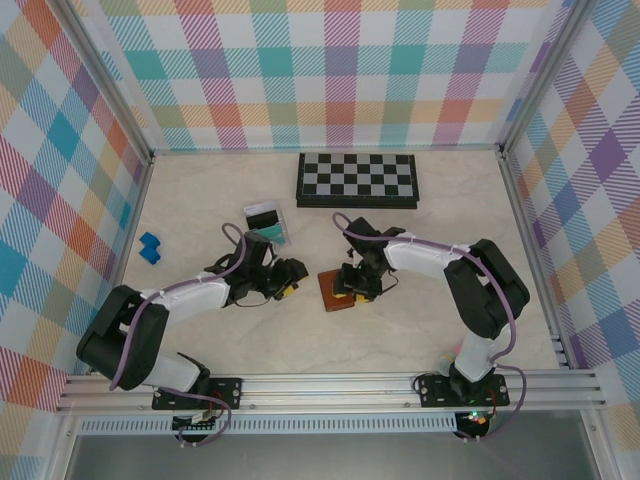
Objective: Take the credit cards out of the card holder
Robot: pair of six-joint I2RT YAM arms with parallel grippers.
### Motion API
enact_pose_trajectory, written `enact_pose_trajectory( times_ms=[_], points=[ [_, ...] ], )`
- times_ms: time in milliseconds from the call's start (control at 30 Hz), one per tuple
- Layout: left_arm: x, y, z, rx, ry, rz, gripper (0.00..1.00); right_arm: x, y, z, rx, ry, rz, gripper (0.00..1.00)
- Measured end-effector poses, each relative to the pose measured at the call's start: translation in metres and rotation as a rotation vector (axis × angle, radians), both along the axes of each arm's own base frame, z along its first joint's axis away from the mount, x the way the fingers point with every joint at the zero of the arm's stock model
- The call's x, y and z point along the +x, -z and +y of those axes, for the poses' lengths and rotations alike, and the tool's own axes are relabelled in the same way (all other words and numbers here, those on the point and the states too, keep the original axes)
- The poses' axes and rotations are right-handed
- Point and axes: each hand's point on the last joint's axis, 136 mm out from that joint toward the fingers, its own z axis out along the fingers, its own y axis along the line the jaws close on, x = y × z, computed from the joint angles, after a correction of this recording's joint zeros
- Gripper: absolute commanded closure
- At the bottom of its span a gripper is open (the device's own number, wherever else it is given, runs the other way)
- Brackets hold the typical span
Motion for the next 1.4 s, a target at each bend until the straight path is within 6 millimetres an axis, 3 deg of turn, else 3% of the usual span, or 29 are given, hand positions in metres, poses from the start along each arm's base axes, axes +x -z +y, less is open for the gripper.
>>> enact_pose_trajectory(
  times_ms=[233,367,667,1033,1400],
  points=[
    [-0.006,0.019,-0.01,-0.024,0.038,0.069,0.57,-0.001,-0.003,0.008,0.052,-0.01,0.01,0.53],
    [-0.009,0.025,-0.014,-0.037,0.059,0.094,0.58,0.0,-0.004,0.003,0.023,-0.009,-0.006,0.51],
    [-0.01,0.03,-0.023,-0.053,0.091,0.106,0.62,0.024,-0.022,-0.01,0.0,0.043,-0.089,0.59],
    [-0.009,0.034,-0.033,-0.077,0.115,0.112,0.63,0.031,-0.006,-0.002,0.009,0.045,-0.054,0.69],
    [-0.007,0.035,-0.038,-0.11,0.126,0.116,0.65,0.03,-0.001,0.004,0.032,0.039,-0.034,0.71]
  ],
)
